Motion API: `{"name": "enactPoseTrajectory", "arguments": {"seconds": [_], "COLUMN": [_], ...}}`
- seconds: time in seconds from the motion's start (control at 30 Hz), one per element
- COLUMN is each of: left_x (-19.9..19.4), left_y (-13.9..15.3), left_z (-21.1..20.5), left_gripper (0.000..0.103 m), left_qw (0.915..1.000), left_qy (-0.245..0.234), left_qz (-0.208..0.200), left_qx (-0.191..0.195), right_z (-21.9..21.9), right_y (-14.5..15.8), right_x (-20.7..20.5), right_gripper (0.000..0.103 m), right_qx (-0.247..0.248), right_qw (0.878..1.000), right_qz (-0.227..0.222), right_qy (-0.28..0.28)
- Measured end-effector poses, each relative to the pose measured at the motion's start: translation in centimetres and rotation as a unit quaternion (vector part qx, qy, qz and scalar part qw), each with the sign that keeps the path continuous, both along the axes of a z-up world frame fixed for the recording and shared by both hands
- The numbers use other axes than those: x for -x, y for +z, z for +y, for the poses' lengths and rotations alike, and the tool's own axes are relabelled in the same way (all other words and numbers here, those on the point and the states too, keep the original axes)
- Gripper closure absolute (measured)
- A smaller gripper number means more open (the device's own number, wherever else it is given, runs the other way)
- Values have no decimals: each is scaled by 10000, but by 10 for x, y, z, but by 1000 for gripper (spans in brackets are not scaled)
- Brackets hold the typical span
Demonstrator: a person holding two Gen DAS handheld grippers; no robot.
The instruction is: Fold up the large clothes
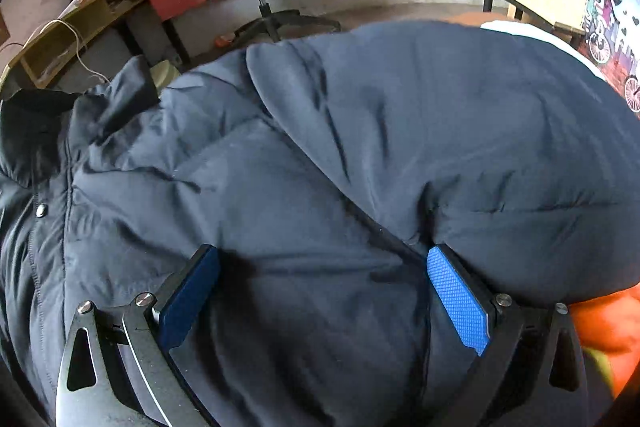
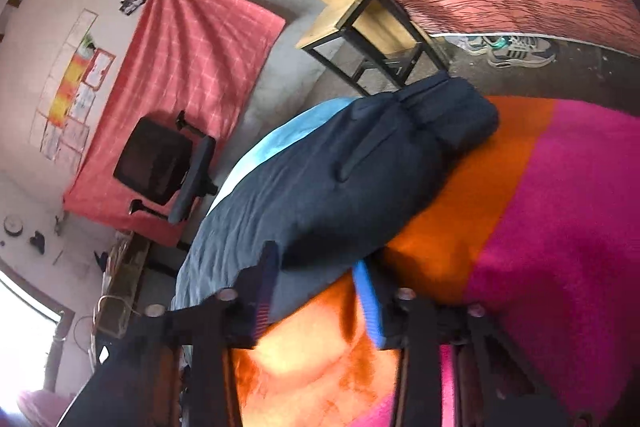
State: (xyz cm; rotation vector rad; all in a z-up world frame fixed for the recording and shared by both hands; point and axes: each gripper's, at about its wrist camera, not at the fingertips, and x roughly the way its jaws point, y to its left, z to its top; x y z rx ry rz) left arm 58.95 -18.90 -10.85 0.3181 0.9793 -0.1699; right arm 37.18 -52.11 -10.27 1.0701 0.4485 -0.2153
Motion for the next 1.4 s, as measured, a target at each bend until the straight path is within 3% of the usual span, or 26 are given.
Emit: {"name": "enactPoseTrajectory", "arguments": {"seconds": [0.1, 0.2, 0.27, 0.4, 0.5, 0.63, 0.77, 0.87, 0.97, 1.1, 1.2, 1.27, 1.4], "left_x": [-5, -2, 6, 23, 38, 68, 106, 135, 155, 183, 214, 230, 269], "left_y": [-6, -5, -7, 18, 37, 58, 74, 79, 84, 102, 121, 128, 135], "left_z": [0, -1, -7, 14, 32, 54, 94, 139, 184, 236, 272, 290, 324], "left_gripper": [1, 1, 1, 1, 1, 1, 1, 1, 1, 1, 1, 1, 1], "left_qw": [10000, 9999, 9998, 9958, 9922, 9950, 9969, 9910, 9836, 9746, 9607, 9522, 9348], "left_qy": [-5, -5, -15, -11, -40, -211, 152, 659, 1091, 1617, 2173, 2391, 2794], "left_qz": [24, -100, -167, -117, 48, -32, -409, -545, -526, -863, -1381, -1611, -1970], "left_qx": [-55, -56, 72, 909, 1247, 973, 655, 1032, 1336, 1284, 1042, 1012, 962], "right_z": [-1, -7, -8, 5, 21, 45, 86, 133, 196, 299, 368, 404, 476], "right_y": [-1, -2, 3, 35, 62, 101, 160, 204, 237, 258, 252, 239, 201], "right_x": [1, 3, 5, 12, 14, 12, -2, -16, -28, -43, -47, -44, -43], "right_gripper": [78, 93, 95, 98, 99, 99, 99, 99, 99, 99, 99, 99, 99], "right_qx": [-7, -309, -314, 285, 648, 1152, 1928, 2519, 3145, 4002, 4368, 4487, 4761], "right_qw": [10000, 9992, 9988, 9976, 9951, 9900, 9753, 9566, 9288, 8719, 8302, 8087, 7620], "right_qz": [-65, -270, -374, -626, -737, -765, -941, -1208, -1477, -1736, -1826, -1810, -1496], "right_qy": [-18, -34, -52, 51, 116, 262, 523, 829, 1288, 2223, 2944, 3345, 4126]}}
